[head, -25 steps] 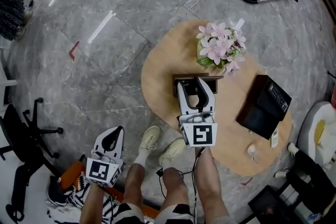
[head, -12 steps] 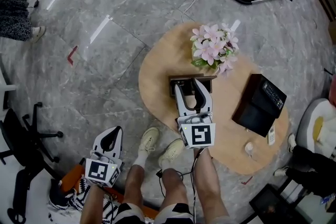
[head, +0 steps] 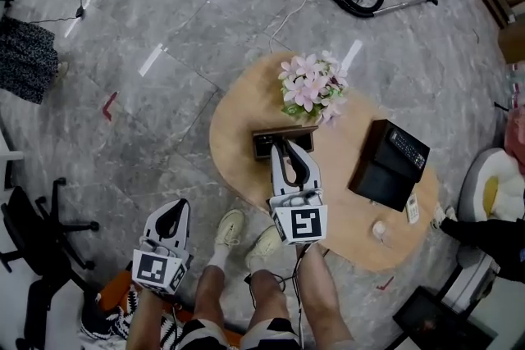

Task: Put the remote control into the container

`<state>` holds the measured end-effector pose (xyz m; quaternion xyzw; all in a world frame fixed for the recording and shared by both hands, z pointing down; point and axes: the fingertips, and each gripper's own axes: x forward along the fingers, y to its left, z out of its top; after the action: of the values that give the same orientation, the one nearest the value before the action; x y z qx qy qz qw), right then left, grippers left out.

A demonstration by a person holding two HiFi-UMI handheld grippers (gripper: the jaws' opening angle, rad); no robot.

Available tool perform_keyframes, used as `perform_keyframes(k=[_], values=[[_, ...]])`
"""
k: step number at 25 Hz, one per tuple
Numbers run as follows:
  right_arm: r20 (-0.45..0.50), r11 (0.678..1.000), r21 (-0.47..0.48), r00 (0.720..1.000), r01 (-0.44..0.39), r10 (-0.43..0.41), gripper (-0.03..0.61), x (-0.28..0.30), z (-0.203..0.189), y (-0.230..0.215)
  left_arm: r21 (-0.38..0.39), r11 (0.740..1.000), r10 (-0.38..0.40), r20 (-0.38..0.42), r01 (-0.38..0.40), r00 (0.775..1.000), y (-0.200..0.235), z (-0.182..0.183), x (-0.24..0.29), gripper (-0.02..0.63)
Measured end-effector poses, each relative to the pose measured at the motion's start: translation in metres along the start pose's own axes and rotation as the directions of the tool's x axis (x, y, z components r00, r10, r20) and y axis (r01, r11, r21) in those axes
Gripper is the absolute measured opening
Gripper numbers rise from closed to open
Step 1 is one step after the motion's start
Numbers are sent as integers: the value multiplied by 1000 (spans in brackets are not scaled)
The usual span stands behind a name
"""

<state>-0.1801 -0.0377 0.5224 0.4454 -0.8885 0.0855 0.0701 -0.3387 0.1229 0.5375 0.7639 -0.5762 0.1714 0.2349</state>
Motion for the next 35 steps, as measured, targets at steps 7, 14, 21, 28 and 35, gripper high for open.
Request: perform_keyframes(k=[7,14,21,28,35], values=[[12,998,-1,998,65,-65,34,-27,28,-9,36,999,-43,52,41,998,-12,37,-3,8],[15,992,-1,992,124,-124,11,-63,55,-28,73,992,-107,86,101,991,-43,71,-7,8],[15,980,3,980,200,-201,11,-105,76,-48,131,979,-170,107,156,980,-69,100,-9,8],[6,958,22,958,285,-285,9,-153,81,-65,154,963,-240,130,219,962,-103,120,-4,8],[-9,926,40,926,376,-376,11,-212,79,-87,205,935,-320,133,290,938,-145,137,-1,8]])
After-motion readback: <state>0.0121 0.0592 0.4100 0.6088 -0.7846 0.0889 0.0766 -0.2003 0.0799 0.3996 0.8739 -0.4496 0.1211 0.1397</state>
